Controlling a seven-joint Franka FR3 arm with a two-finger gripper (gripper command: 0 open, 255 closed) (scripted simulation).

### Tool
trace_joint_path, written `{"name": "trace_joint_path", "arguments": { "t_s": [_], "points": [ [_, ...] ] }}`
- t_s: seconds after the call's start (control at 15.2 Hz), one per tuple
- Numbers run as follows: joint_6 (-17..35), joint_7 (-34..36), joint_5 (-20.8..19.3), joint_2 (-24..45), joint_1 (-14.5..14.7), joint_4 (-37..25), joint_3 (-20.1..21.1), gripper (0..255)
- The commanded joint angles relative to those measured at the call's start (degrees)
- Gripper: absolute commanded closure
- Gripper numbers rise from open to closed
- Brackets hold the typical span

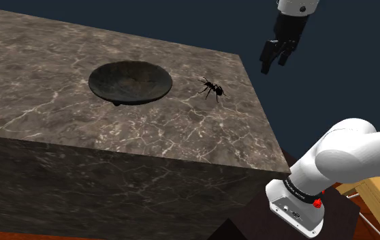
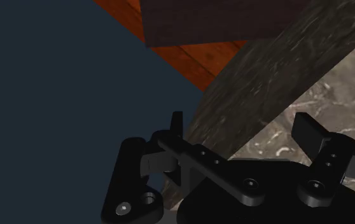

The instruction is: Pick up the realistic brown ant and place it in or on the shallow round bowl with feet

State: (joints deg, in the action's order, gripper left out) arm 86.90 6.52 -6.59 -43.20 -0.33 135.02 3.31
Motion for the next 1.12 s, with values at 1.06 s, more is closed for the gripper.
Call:
{"name": "trace_joint_path", "arguments": {
  "t_s": [1.06],
  "points": [
    [7.2, -6.7, 16.6, 19.7, 11.8, -12.8, 4.9, 0]
  ]
}}
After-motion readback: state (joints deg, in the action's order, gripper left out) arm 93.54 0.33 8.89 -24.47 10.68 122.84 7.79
